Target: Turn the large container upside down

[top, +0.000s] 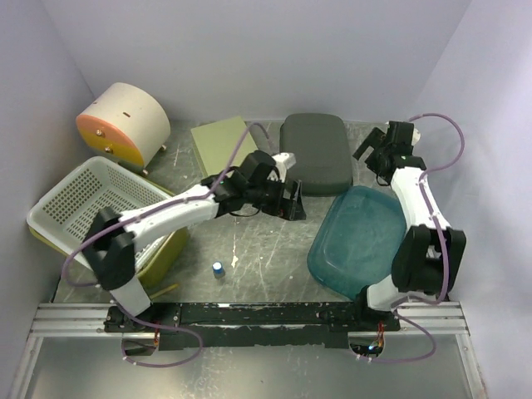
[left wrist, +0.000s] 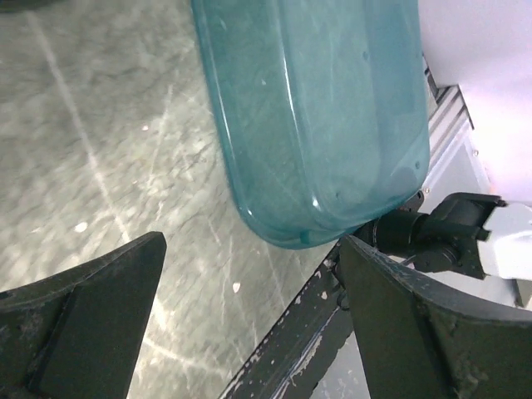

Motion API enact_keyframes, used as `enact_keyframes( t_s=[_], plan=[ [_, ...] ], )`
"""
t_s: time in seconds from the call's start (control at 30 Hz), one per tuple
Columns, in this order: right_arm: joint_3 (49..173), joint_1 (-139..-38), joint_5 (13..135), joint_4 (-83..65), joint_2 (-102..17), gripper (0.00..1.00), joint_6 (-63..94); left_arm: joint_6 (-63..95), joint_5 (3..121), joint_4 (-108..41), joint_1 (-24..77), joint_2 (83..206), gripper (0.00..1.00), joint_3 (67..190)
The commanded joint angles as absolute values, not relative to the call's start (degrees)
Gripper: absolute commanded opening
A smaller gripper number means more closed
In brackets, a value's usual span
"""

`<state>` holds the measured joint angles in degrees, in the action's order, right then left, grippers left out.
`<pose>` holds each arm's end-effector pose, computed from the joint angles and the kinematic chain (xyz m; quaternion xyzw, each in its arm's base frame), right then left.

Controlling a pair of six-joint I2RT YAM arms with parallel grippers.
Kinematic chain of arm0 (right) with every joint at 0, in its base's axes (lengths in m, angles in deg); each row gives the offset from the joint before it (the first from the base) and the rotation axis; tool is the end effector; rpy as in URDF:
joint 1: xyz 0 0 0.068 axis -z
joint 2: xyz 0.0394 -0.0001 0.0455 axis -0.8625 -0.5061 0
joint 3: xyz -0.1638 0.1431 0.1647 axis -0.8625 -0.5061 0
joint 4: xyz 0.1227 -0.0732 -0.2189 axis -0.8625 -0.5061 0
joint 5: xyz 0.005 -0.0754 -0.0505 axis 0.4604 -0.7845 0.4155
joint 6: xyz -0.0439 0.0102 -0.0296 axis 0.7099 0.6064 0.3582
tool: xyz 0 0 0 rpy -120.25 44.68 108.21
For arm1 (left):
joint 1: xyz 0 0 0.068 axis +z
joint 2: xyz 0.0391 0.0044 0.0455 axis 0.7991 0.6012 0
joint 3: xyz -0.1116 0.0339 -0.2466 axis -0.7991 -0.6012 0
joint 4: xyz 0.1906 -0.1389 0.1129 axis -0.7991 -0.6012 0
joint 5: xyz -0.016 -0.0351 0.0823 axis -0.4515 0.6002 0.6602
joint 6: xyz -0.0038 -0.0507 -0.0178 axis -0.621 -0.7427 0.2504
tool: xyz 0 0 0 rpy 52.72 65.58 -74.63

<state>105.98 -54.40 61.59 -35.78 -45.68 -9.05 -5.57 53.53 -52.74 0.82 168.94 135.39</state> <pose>0.3269 -0.0329 0.3048 0.3039 0.8566 0.0540 0.4134 0.2375 -0.3234 0.2771 0.2147 0.8636 -0.3926 0.2325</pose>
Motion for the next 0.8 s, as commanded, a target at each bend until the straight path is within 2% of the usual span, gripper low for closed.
enact_keyframes(
  t_s=[0.0, 0.1, 0.43, 0.67, 0.77],
  plan=[
    [110.1, -51.4, 69.1, -27.1, -52.4, 1.00, -9.9, -3.5, 65.3, -59.9, 0.8, 157.5, 0.98, 131.7],
    [113.7, -50.0, 75.5, -22.5, -60.0, 1.00, -9.4, -4.2, 69.4, -60.2, 0.8, 150.3, 0.99, 128.6],
    [126.8, -50.7, 86.4, -21.2, -82.9, 1.00, -9.0, -7.0, 79.4, -58.0, 0.8, 135.0, 0.97, 117.3],
    [135.8, -61.2, 88.9, -26.1, -88.6, 1.00, -5.9, -7.4, 80.8, -58.0, 0.9, 131.4, 0.96, 115.1],
    [135.5, -63.0, 93.8, -24.8, -88.0, 1.00, -7.7, -7.2, 80.3, -58.1, 0.8, 132.3, 0.96, 115.4]
  ],
)
